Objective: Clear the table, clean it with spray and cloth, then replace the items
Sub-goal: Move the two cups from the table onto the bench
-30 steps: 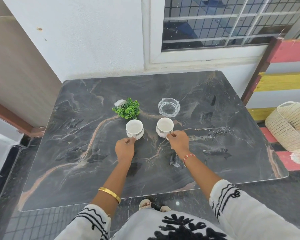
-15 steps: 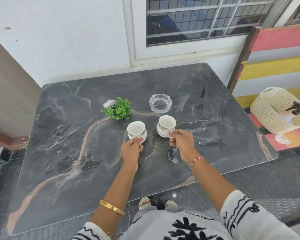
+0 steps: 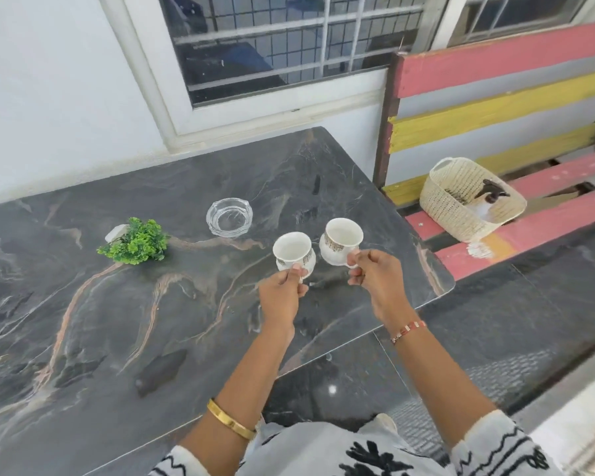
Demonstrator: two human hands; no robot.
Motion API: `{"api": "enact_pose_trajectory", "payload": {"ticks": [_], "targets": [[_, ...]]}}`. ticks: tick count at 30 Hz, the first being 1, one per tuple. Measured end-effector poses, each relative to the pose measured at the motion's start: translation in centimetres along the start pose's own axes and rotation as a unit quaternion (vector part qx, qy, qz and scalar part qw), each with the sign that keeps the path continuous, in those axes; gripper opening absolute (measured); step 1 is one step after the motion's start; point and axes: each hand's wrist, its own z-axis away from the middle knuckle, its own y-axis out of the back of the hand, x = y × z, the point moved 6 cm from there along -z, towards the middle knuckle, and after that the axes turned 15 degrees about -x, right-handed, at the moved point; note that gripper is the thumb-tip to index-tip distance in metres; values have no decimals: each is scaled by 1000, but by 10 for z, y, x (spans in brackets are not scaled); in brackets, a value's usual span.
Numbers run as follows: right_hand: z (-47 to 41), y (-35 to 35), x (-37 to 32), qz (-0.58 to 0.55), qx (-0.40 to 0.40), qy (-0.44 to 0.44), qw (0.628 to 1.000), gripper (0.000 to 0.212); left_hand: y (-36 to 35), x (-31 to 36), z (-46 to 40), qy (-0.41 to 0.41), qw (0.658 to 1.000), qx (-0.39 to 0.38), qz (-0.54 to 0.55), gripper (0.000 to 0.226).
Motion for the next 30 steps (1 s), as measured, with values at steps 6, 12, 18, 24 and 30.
{"api": "enact_pose_trajectory", "payload": {"ticks": [6,12,18,24,30], "targets": [[2,117,-25,16,5,28,999,24,-122,-21,4,-4,999,-27,-22,29],[0,216,-51,15,14,42,999,25,-221,-25,-2,-30,997,-58,-35,29],[-19,296,-56,-15,58,39,997,19,-303,-33,-22,-12,994,-86,-68,26],[-71,367,-55,-27,85,12,996,14,-377,-45,-66,29,990,-95,-95,25],[-153,442,-71,0,87,-13,996,20,-459,-55,-140,57,992,-82,-82,30]]}}
